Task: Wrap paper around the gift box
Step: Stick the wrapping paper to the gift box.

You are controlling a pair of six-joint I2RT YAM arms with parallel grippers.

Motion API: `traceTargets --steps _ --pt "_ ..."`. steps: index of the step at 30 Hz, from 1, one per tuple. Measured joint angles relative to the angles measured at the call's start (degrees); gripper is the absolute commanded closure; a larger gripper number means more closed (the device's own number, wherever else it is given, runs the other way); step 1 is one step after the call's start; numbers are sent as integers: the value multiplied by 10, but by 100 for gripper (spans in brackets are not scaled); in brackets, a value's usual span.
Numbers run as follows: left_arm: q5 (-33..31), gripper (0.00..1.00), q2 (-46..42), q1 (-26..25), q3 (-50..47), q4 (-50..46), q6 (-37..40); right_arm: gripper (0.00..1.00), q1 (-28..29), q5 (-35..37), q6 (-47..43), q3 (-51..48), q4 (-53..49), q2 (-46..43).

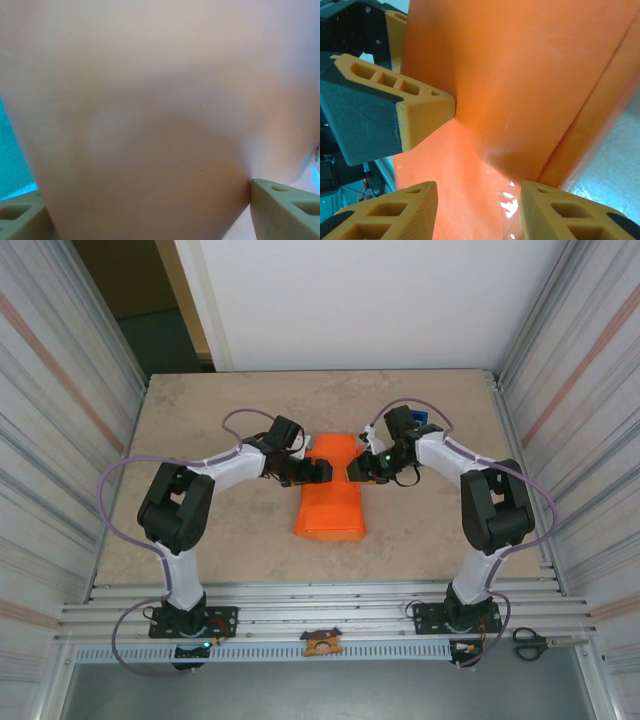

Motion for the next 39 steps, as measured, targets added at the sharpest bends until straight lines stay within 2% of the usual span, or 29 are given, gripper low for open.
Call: traceTargets --steps 11,28,39 --pt "0 16 0 0 0 0 0 33 19 25 23 -27 39 -30" --pt "0 17 0 0 -2 2 0 25 56 110 48 -78 106 -81" --pt "0 17 0 0 -2 2 0 18 66 134 65 -103 139 -100"
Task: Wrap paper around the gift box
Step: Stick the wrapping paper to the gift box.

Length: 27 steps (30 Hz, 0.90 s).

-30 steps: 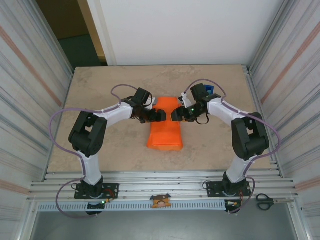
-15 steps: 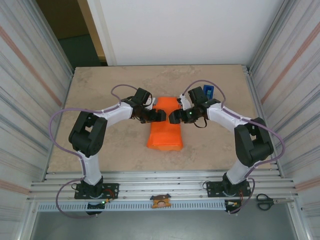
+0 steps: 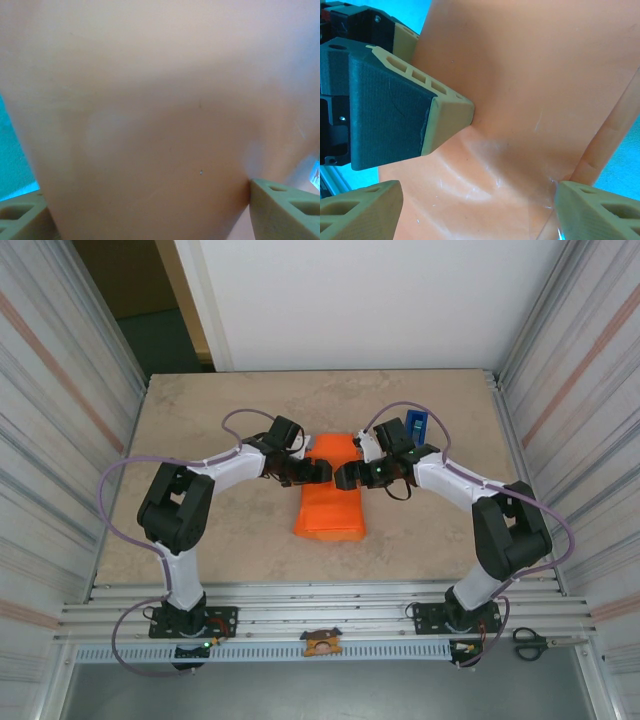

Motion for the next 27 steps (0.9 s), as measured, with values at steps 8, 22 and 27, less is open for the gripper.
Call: traceTargets --steps 8,22,27 --pt "0 17 0 0 0 0 0 15 1 0 14 -12 20 -8" --pt "0 16 0 0 0 0 0 19 -26 24 34 -43 26 -39" --pt "2 16 0 0 0 0 0 88 -73 -12 97 -77 60 -66"
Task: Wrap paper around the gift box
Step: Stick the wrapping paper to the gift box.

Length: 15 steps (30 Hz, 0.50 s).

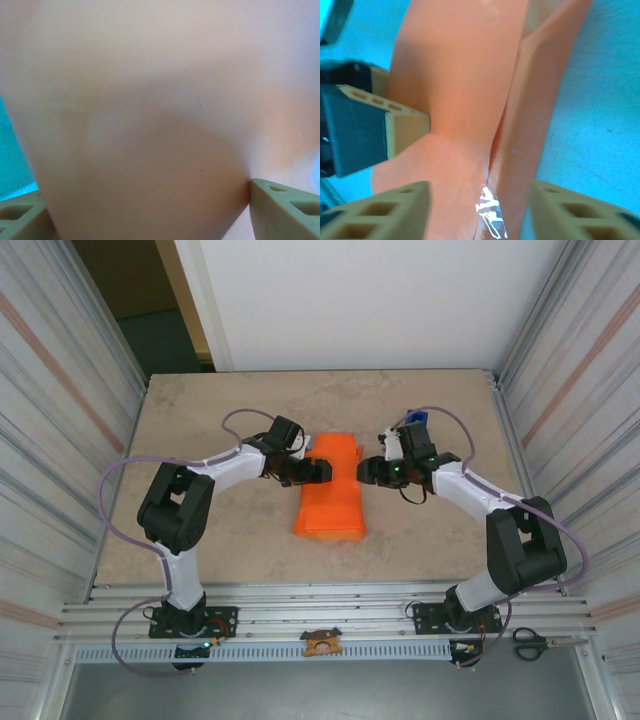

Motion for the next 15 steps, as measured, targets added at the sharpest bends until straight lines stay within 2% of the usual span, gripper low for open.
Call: traceTargets --steps 2,8,15 --pt "0 16 0 0 0 0 0 100 -23 -30 30 -19 24 -4" --pt "0 15 0 0 2 -2 0 100 -23 -99 85 -35 54 2" --pt "1 15 2 0 5 -7 1 100 -21 -134 111 -57 90 50"
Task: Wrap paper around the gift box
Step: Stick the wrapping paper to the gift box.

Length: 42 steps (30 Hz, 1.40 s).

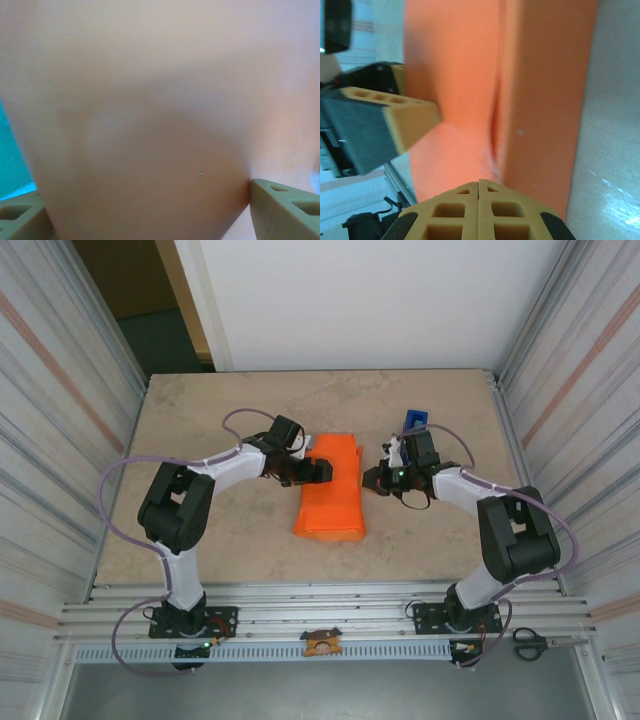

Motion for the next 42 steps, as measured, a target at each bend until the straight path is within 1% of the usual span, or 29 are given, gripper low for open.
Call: traceTargets --steps 6,9,15,21,24,30,36,38,39,40,42 --pt "0 15 0 0 1 -1 0 100 -9 -32 30 -31 64 5" --pt "0 15 0 0 1 -1 0 100 -8 -31 41 -31 64 0" --pt "0 15 0 0 1 -1 0 100 -14 -5 47 -31 52 -39" --pt "0 15 0 0 1 -1 0 100 -10 3 47 -47 52 -31" --pt "0 15 0 0 1 -1 0 100 -1 14 47 -58 45 -19" --pt "0 15 0 0 1 -1 0 100 4 27 44 -51 31 -16" --pt "0 15 0 0 2 -3 0 100 3 86 26 -38 -40 -50" --pt "0 15 0 0 3 -3 0 98 3 105 23 -35 -55 -67" --pt "0 15 0 0 3 -4 0 95 3 110 22 -33 -58 -73" --pt "0 15 0 0 4 -5 0 87 4 113 20 -31 -59 -78" --pt "0 14 1 0 5 -6 0 81 9 118 16 -21 -66 -78"
